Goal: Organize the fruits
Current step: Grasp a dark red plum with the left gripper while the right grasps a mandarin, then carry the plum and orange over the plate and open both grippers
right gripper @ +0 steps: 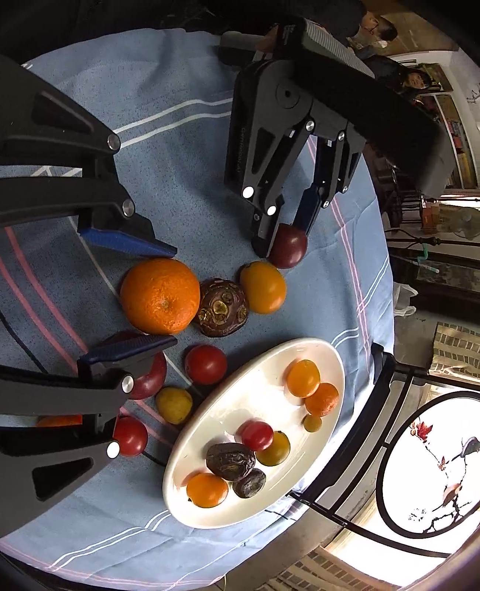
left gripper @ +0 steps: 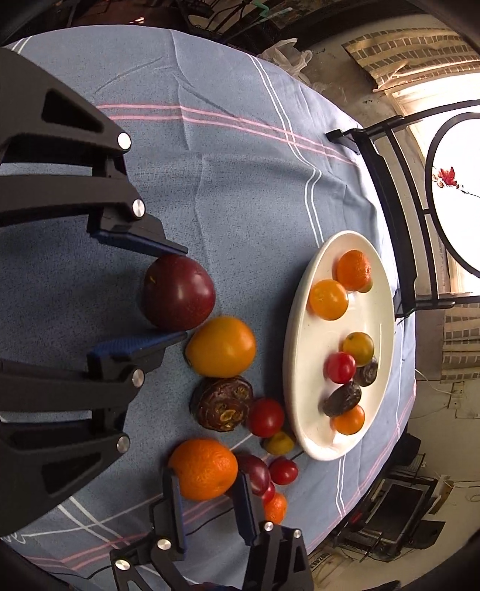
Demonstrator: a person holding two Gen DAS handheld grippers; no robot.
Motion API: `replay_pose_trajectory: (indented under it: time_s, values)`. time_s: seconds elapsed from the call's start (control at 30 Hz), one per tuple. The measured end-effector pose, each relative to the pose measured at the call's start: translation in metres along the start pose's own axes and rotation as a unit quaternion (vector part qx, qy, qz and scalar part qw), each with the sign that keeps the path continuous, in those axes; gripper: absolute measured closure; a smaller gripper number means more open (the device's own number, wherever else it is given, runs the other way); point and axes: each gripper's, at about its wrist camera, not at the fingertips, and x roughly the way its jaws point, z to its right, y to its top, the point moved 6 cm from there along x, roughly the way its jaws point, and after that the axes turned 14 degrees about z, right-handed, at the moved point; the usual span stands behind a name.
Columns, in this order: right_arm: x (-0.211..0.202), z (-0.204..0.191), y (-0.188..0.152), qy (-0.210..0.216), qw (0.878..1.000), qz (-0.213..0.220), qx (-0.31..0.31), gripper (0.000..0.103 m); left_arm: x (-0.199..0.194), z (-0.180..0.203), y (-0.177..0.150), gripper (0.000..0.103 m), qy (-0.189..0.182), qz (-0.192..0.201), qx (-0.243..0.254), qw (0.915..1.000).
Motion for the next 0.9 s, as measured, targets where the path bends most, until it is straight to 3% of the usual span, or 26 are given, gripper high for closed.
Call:
replay_pose_trajectory:
  time_s: [0.27,0.47,0.67,0.9]
  values:
    - [-0.032,0.018,0.013,0.001,0.998,0.051,0.045,0.061,-0.034,0.011,0.042,0.065,0.021,0.066,0.020,0.9974]
    - [-0.064,0.057,0.040,-0.036,0.990,0.114,0.079,0.061,-0.037,0.026,0.097,0.065,0.040,0.116,0.021,0.9923]
    - [-0.077,0.096,0.067,-0.061,0.978,0.165,0.110,0.061,-0.021,0.035,0.144,0.065,0.042,0.140,0.009,0.9892]
    - [-0.071,0.129,0.077,-0.073,0.969,0.188,0.146,0.061,0.007,0.033,0.160,0.065,0.067,0.142,-0.006,0.9876]
